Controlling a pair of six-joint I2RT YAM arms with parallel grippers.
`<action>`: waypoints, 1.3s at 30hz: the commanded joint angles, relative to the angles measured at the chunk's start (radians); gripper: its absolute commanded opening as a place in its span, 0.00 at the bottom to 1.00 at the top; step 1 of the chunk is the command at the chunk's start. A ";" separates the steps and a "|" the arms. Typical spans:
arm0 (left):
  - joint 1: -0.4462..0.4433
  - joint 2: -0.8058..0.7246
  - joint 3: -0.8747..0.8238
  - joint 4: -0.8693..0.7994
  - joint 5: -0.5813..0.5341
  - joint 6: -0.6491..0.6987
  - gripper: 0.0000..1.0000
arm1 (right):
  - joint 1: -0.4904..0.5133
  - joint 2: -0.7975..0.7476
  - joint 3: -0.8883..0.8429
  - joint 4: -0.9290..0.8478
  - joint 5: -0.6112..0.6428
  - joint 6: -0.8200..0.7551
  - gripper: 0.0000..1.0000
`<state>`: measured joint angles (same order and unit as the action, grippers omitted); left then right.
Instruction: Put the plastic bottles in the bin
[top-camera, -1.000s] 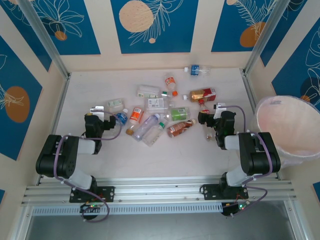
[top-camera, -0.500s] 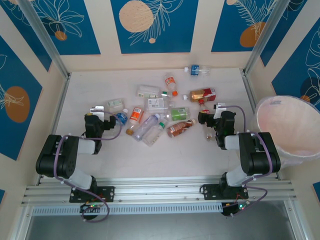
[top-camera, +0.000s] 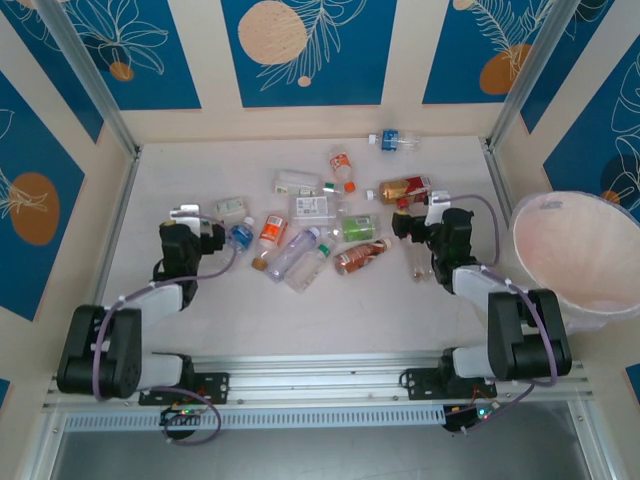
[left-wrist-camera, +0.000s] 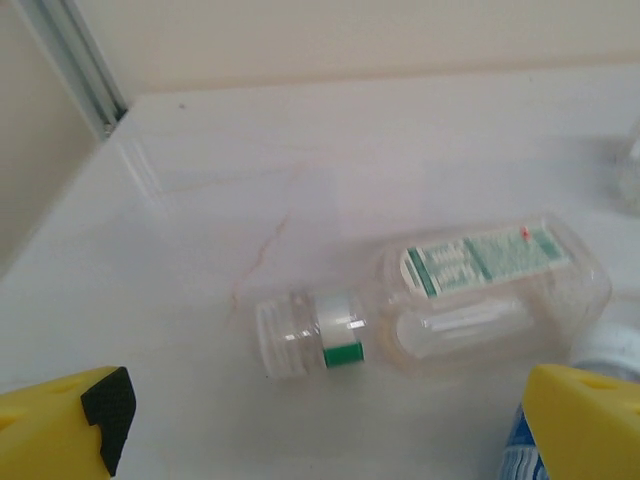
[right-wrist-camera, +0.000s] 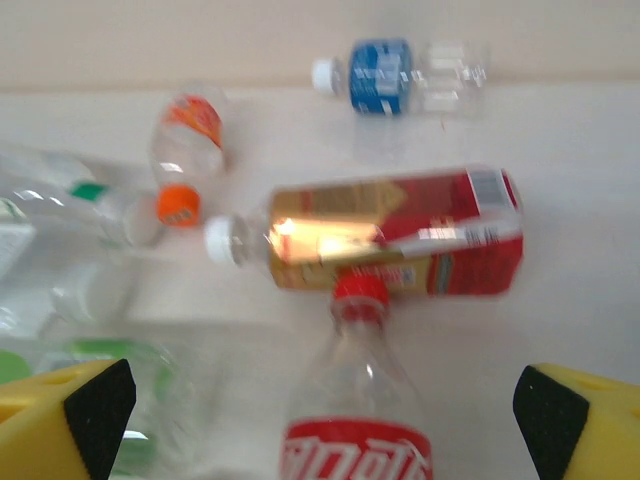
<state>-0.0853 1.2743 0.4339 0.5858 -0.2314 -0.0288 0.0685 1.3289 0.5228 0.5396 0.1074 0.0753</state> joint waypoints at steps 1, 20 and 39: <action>0.007 -0.063 0.068 -0.198 -0.055 -0.095 1.00 | 0.026 -0.053 0.066 -0.139 -0.014 0.002 0.99; -0.067 -0.064 0.437 -1.186 0.253 -0.467 1.00 | 0.154 -0.011 0.382 -0.621 0.112 0.480 0.99; -0.156 0.283 0.511 -1.094 0.218 -0.120 0.97 | 0.163 0.002 0.415 -0.681 0.170 0.437 0.99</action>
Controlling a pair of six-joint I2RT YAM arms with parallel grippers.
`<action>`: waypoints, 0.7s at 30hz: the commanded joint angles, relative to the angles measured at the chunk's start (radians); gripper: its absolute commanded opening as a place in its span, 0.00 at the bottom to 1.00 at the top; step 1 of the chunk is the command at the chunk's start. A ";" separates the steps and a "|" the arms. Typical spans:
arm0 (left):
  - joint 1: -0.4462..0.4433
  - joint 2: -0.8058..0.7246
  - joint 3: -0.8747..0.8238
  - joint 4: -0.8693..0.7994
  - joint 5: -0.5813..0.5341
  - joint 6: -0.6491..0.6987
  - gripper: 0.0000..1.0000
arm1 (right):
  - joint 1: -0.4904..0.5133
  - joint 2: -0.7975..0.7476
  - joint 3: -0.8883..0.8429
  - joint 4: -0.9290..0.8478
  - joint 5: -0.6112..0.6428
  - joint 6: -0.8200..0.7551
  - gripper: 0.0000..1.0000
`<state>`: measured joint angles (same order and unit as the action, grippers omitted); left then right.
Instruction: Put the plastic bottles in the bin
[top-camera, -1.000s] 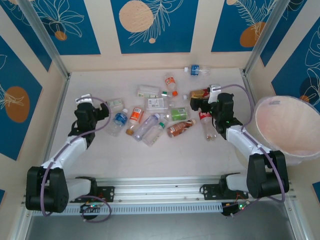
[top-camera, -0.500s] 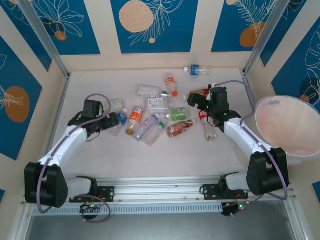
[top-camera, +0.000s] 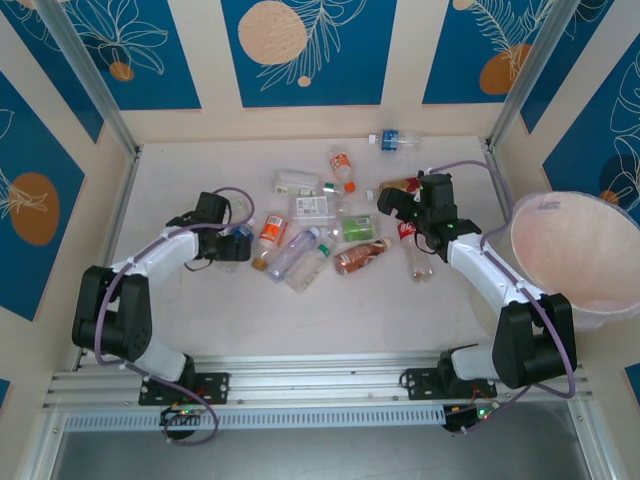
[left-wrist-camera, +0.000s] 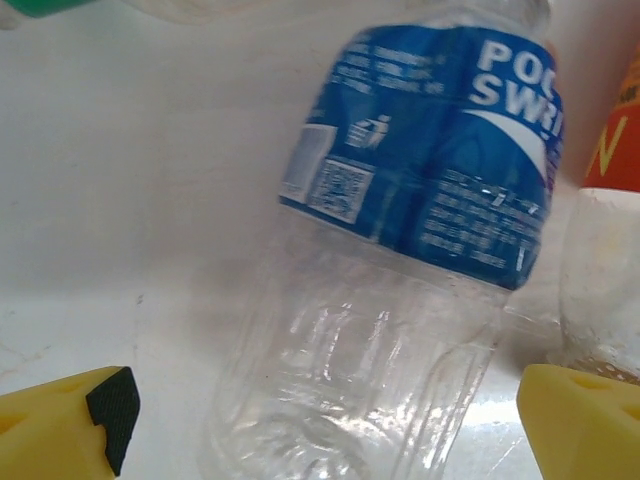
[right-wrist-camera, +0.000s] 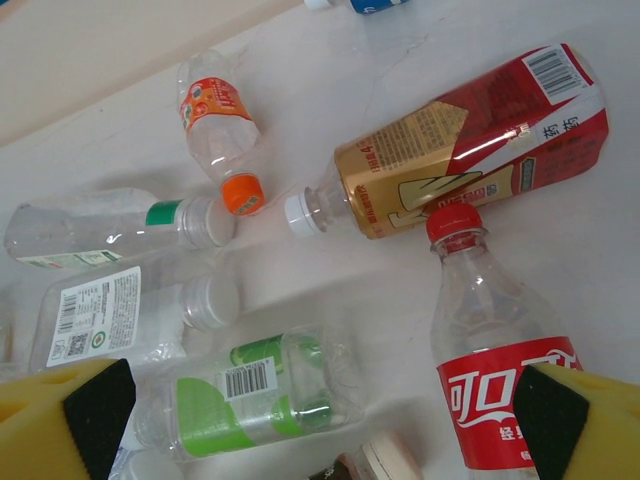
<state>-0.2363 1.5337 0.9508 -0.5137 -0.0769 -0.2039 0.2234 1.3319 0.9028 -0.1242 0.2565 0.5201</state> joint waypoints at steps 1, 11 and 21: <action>-0.005 0.034 -0.007 0.016 0.066 0.058 0.97 | 0.010 -0.001 0.037 -0.019 0.020 -0.008 0.99; -0.017 0.097 -0.025 0.048 0.014 0.065 0.76 | 0.016 -0.002 0.043 -0.046 0.030 -0.008 0.99; -0.129 -0.077 -0.039 0.049 -0.132 0.092 0.49 | 0.023 -0.109 0.005 -0.100 -0.035 0.046 0.99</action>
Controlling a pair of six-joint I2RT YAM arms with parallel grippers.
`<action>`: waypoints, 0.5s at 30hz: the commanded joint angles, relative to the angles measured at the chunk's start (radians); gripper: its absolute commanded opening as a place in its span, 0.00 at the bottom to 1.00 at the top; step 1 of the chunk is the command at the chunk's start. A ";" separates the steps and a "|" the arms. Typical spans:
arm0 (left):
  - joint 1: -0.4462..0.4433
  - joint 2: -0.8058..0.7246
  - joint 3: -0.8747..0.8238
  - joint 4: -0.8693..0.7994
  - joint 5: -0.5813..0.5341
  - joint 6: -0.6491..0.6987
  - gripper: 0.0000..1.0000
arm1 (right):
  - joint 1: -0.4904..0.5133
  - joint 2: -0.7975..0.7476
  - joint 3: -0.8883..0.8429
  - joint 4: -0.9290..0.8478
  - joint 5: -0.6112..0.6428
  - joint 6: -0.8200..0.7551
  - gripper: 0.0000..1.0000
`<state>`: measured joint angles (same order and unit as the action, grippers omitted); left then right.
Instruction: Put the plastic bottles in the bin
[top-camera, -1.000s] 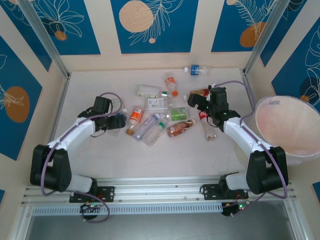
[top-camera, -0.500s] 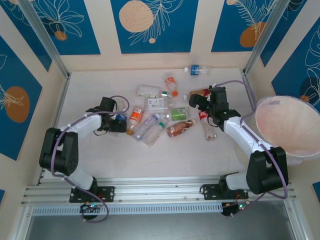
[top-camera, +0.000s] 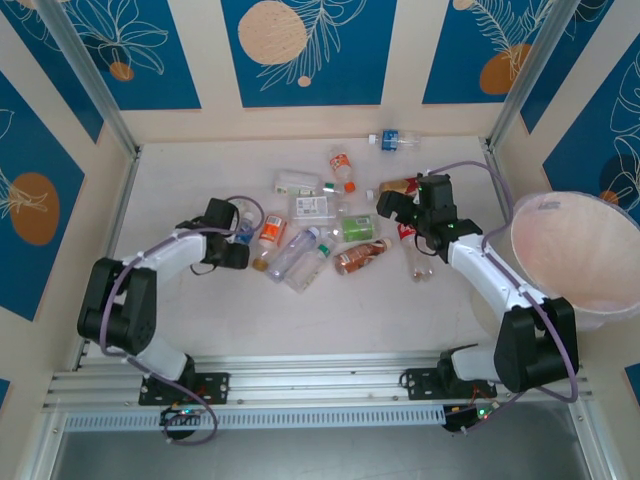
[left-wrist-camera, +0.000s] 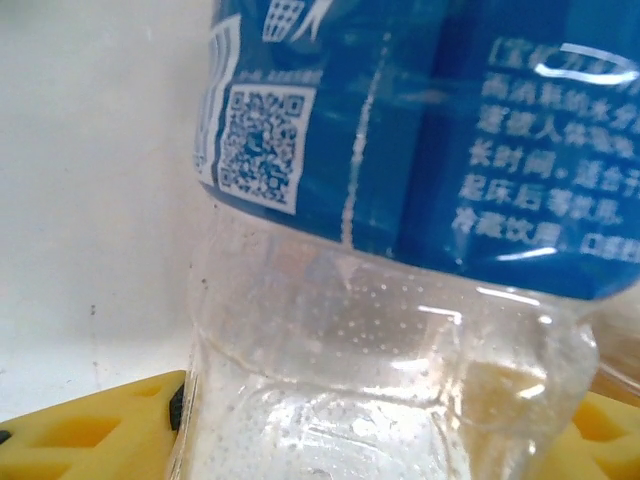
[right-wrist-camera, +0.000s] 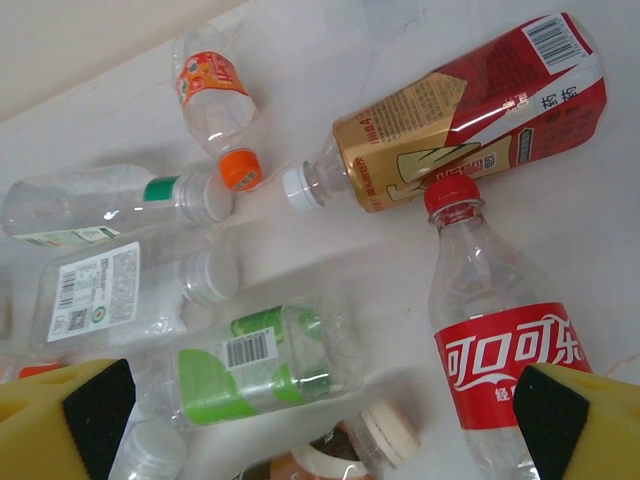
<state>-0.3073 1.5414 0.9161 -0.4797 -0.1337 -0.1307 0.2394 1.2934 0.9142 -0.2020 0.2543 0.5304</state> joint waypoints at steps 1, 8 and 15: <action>-0.093 -0.119 -0.010 0.037 -0.103 0.024 0.47 | 0.007 -0.096 -0.020 -0.018 -0.053 0.052 0.99; -0.237 -0.294 -0.014 0.243 0.101 -0.005 0.30 | 0.006 -0.230 -0.091 0.077 -0.315 0.148 0.99; -0.285 -0.275 -0.002 0.560 0.578 -0.166 0.03 | 0.031 -0.247 -0.127 0.324 -0.665 0.266 0.99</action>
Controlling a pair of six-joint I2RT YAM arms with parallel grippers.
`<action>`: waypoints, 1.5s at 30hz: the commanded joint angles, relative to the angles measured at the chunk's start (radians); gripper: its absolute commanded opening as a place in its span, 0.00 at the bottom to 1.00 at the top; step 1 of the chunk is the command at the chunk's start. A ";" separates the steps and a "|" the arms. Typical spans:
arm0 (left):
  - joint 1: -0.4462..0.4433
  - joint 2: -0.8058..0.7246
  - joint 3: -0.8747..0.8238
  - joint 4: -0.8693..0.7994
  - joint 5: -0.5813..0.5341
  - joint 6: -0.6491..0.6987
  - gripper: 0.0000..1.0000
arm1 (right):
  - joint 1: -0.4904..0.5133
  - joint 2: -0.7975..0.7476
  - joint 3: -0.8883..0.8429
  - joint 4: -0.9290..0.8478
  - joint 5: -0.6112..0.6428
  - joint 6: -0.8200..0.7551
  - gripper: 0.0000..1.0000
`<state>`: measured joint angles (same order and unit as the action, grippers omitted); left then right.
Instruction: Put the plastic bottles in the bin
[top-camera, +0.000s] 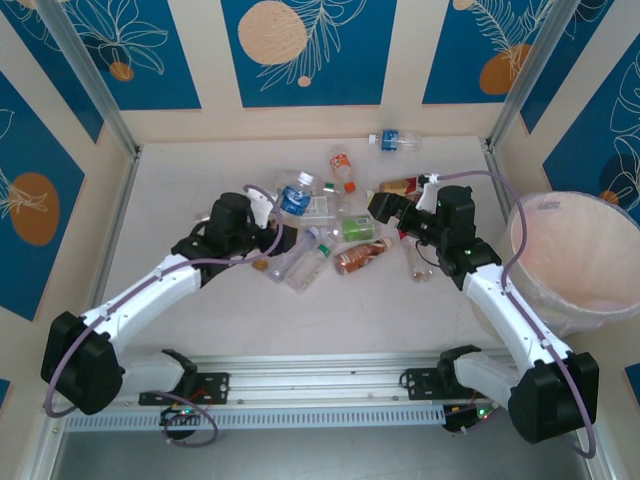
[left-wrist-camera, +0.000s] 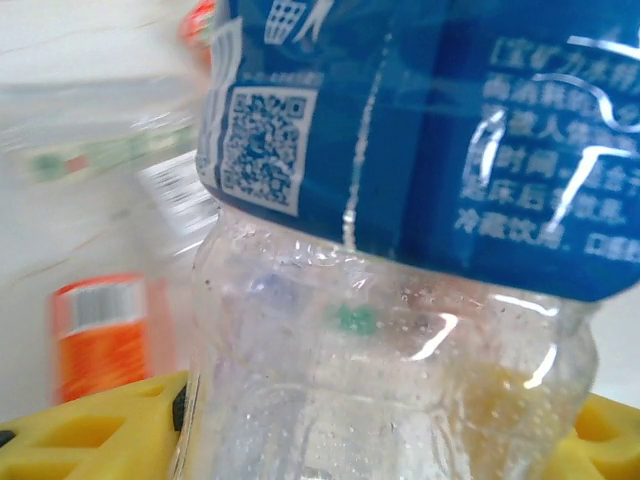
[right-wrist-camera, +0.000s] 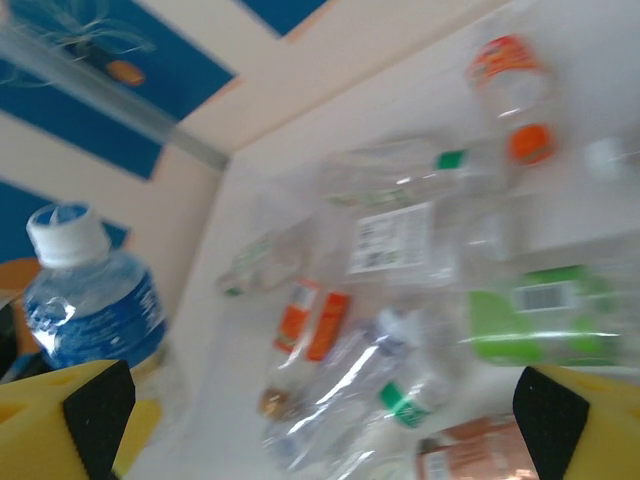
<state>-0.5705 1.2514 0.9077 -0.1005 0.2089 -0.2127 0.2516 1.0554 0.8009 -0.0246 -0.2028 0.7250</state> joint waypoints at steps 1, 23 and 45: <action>-0.026 0.031 0.019 0.195 0.271 -0.094 0.00 | 0.031 -0.008 -0.014 0.177 -0.244 0.067 0.99; -0.113 0.244 0.152 0.268 0.538 -0.147 0.00 | 0.222 0.114 0.054 0.167 -0.051 -0.038 0.89; -0.109 0.032 -0.086 0.442 0.052 -0.137 1.00 | 0.194 -0.083 0.220 -0.256 0.371 -0.418 0.45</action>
<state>-0.6792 1.3296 0.8711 0.2638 0.4824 -0.3580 0.4538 1.0183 0.9638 -0.1795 0.0113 0.4286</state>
